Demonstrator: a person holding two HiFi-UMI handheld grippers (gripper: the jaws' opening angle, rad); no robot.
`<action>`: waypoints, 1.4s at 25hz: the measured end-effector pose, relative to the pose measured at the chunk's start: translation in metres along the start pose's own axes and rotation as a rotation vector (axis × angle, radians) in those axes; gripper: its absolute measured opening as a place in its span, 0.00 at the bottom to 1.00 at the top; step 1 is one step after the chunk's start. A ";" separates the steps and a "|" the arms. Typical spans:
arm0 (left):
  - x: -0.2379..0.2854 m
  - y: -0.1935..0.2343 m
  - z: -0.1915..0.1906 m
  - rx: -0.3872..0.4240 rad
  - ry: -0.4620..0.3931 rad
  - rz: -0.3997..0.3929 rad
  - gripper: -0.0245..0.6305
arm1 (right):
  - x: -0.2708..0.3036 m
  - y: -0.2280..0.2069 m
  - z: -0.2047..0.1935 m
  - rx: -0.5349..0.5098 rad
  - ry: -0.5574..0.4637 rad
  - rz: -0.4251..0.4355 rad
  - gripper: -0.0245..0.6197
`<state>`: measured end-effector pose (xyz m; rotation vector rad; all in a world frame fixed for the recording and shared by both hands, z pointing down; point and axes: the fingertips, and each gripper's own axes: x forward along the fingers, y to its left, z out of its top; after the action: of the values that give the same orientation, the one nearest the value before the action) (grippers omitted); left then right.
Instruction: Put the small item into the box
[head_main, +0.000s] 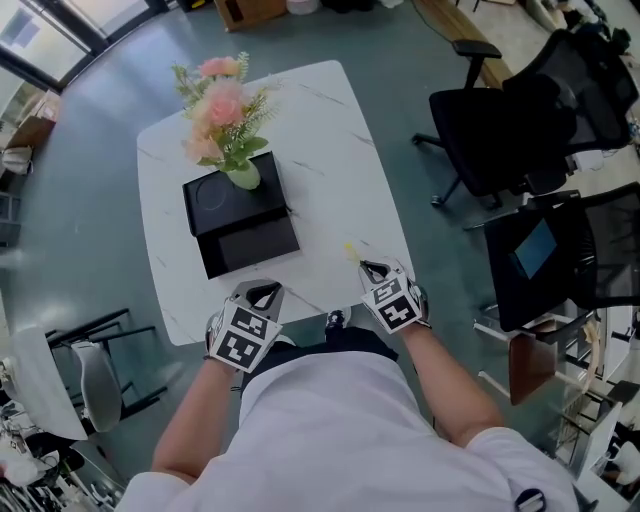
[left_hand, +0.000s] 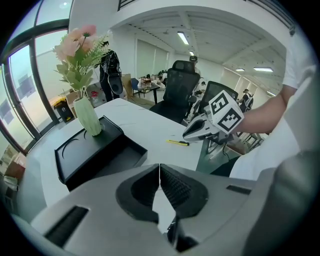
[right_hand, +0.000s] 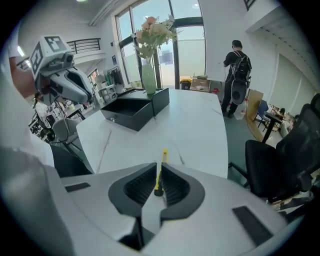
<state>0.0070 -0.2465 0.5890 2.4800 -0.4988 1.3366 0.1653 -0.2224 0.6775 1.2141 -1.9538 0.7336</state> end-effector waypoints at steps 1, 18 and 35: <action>0.001 0.001 0.000 -0.003 0.003 0.001 0.06 | 0.003 0.000 -0.003 -0.006 0.018 0.003 0.09; -0.015 0.039 -0.022 0.002 0.007 -0.034 0.06 | 0.029 -0.002 -0.029 0.030 0.184 -0.086 0.17; -0.056 0.094 -0.062 -0.016 -0.056 -0.026 0.06 | 0.012 0.039 0.031 0.024 0.123 -0.140 0.16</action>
<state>-0.1079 -0.2967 0.5826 2.5080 -0.4855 1.2523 0.1182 -0.2366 0.6652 1.2759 -1.7458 0.7435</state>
